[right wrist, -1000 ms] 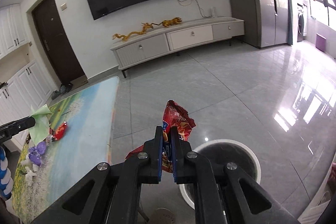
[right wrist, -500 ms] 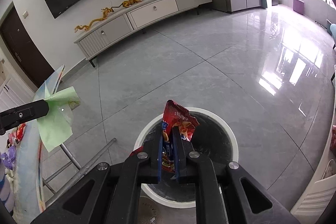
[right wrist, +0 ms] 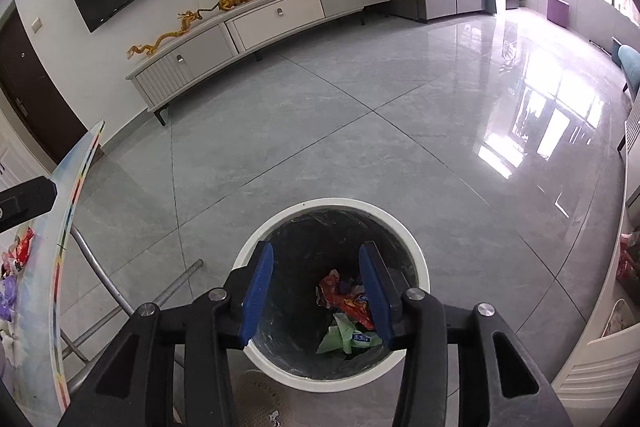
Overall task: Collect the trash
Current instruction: 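Carry red bag and green paper to the bin and release both, then grasp the purple plastic bag with the right tool while the left grasps white tissue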
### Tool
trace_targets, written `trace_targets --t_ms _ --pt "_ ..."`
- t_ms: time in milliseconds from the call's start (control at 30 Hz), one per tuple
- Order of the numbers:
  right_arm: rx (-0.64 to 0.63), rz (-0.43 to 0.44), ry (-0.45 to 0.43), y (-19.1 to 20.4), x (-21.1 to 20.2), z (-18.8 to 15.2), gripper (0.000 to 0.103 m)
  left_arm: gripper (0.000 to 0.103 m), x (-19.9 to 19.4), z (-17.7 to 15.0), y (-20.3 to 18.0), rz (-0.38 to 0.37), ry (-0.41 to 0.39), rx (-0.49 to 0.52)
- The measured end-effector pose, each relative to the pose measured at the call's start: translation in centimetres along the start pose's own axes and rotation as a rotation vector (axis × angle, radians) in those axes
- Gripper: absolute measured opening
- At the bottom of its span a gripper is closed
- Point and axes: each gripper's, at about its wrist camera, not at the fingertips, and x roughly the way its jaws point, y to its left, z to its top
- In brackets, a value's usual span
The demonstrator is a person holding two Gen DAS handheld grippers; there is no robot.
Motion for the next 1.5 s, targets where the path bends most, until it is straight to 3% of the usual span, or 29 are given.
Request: trace_targets --t_ms 400,633,933,1033,1233,1500 --pt "-0.075 0.060 -0.149 5.6 -8.0 0.6 0.043 0.060 -12.2 -6.0 8.3 0.149 -0.161 -0.074" --pt "-0.149 0.134 -0.195 11.4 -11.1 0.2 0.043 0.060 -18.0 -11.8 15.1 0.240 -0.206 -0.180" --pt "-0.256 0.245 -0.195 19.7 -12.2 -1.0 0.045 0.060 -24.0 -19.8 23.0 0.353 -0.247 -0.392" --pt "-0.297 0.280 -0.174 22.4 -11.8 -1.6 0.045 0.060 -24.9 -22.6 24.5 0.367 -0.232 -0.421" --pt "-0.372 0.360 -0.108 27.6 -10.3 -3.1 0.045 0.060 -23.4 -26.2 25.2 0.310 -0.156 -0.436" --pt "-0.487 0.472 -0.008 34.5 -8.2 -5.9 0.049 0.060 -20.0 -26.4 24.5 0.259 -0.097 -0.394"
